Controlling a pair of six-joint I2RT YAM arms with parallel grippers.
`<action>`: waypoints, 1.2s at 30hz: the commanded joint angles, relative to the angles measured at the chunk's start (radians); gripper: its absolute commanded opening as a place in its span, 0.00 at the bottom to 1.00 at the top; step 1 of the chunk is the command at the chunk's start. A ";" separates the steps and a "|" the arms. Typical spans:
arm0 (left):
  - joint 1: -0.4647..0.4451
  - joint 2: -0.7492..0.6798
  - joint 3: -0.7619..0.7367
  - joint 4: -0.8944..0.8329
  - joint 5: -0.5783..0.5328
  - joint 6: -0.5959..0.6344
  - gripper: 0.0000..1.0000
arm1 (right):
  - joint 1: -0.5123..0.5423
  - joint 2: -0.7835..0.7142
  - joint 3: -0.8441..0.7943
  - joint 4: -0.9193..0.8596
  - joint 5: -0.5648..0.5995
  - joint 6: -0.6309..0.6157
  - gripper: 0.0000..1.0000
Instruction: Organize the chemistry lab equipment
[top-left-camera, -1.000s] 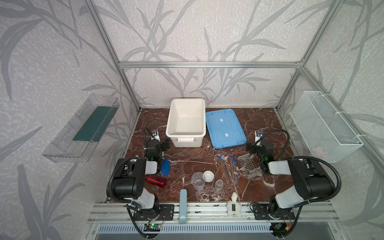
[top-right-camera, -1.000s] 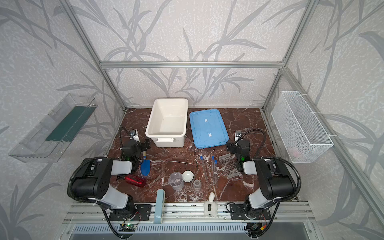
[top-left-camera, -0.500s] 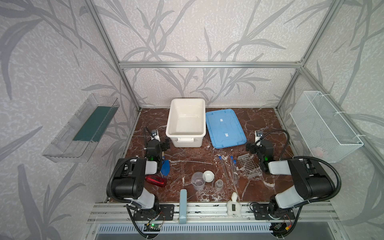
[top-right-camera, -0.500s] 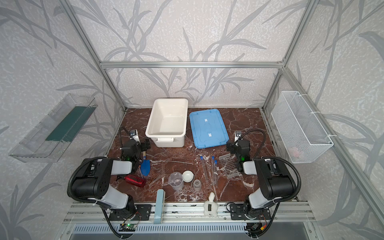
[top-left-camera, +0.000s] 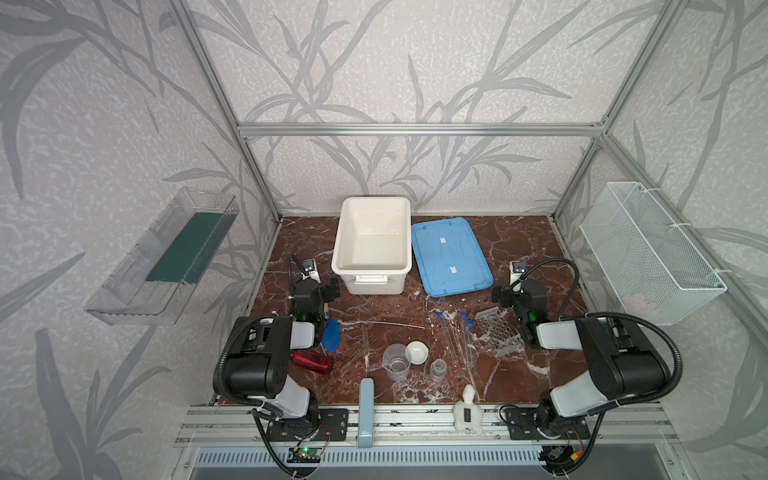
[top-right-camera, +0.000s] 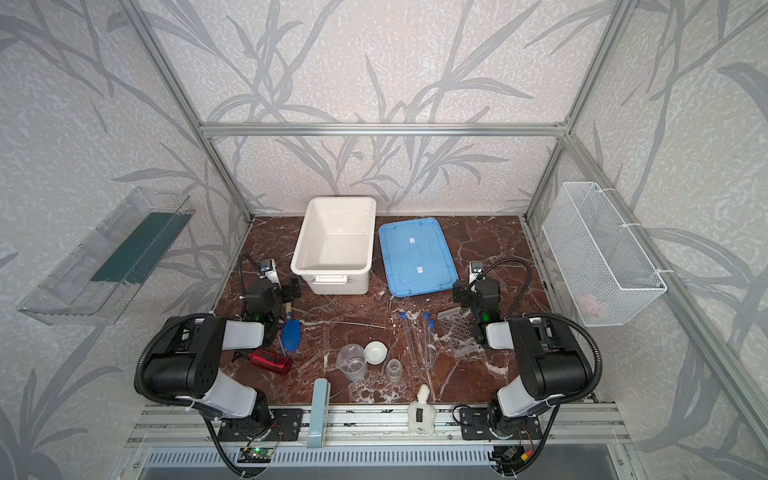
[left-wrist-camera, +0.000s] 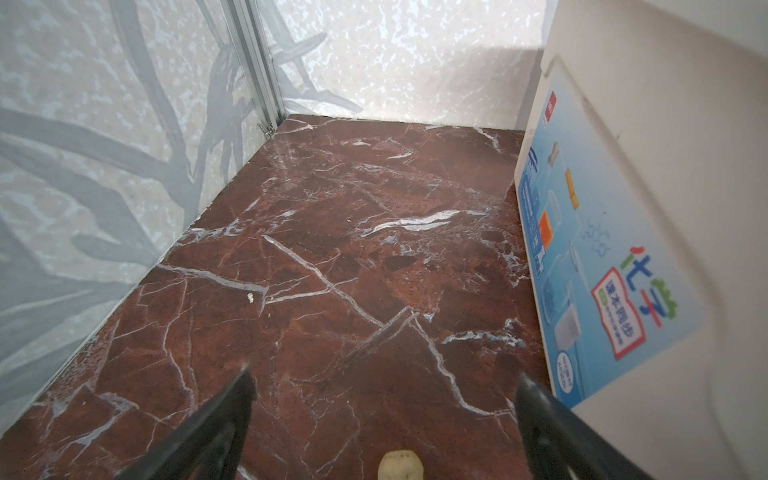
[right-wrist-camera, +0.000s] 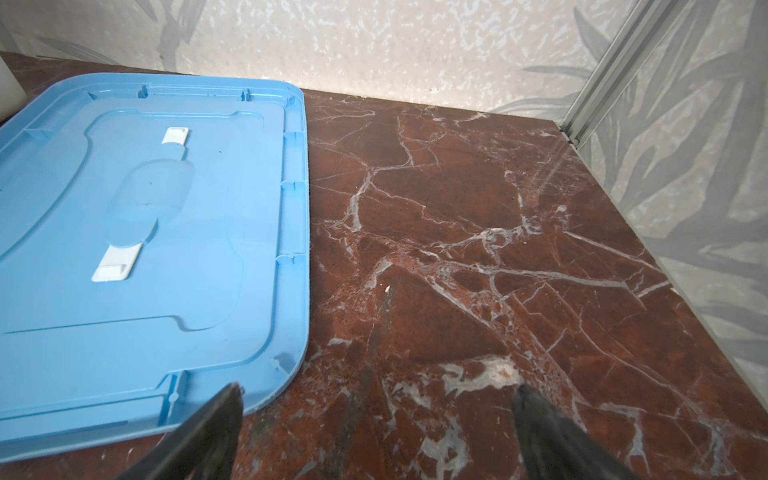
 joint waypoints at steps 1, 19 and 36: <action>0.003 -0.001 -0.017 0.050 -0.032 -0.005 0.99 | 0.004 -0.015 0.010 0.022 0.011 0.000 0.99; 0.004 -0.564 0.186 -0.734 -0.243 -0.506 0.99 | 0.004 -0.493 0.208 -0.783 -0.126 0.313 0.99; -0.300 -0.786 0.542 -1.274 0.056 -0.627 0.99 | 0.031 -0.577 0.473 -1.326 -0.492 0.370 0.99</action>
